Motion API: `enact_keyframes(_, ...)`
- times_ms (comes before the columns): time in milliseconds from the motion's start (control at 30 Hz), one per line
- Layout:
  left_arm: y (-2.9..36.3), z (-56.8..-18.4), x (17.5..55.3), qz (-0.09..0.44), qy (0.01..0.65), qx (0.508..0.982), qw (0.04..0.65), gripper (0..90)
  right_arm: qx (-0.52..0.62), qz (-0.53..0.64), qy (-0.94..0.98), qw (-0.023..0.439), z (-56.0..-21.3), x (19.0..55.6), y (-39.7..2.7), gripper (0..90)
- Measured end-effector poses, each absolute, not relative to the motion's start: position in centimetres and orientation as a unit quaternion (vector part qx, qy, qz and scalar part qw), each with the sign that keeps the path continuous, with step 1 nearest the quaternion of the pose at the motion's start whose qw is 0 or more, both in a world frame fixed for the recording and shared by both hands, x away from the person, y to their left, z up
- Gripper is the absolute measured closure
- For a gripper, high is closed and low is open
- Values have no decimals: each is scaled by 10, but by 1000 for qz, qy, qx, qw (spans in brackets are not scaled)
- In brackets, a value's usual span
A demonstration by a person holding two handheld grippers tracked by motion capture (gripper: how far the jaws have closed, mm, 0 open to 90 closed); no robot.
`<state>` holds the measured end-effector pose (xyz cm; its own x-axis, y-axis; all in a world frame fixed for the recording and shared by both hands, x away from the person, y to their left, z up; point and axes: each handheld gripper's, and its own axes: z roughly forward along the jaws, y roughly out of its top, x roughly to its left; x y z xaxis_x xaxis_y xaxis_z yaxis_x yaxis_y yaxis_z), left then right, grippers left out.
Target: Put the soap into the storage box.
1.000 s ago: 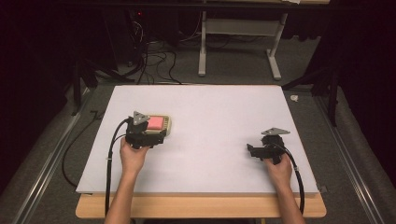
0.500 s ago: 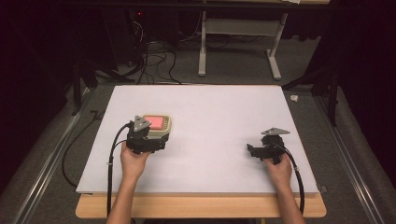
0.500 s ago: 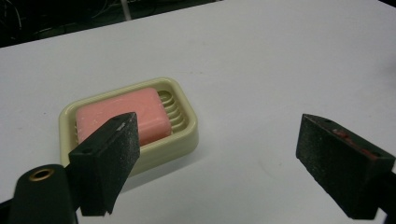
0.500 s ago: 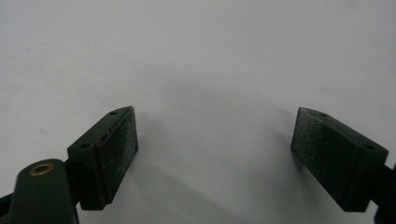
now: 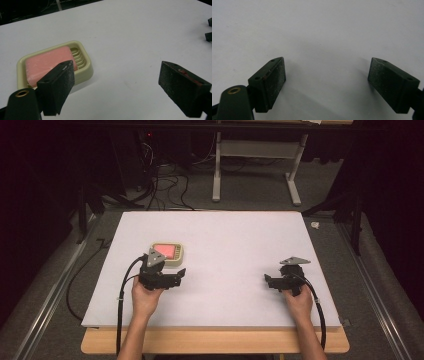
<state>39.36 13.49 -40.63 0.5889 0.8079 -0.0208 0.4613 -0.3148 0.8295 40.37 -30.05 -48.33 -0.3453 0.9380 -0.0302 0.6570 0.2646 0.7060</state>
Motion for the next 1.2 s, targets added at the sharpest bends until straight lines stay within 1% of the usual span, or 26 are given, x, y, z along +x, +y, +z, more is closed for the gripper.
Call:
enact_keyframes(467, 130, -411, 386, 190, 396, 791, 426, 144, 525, 305, 761, 230, -483, 404, -300, 152)
enact_keyframes(1200, 112, -420, 380, 165, 381, 801, 431, 145, 525, 306, 760, 230, -483, 404, -300, 152)
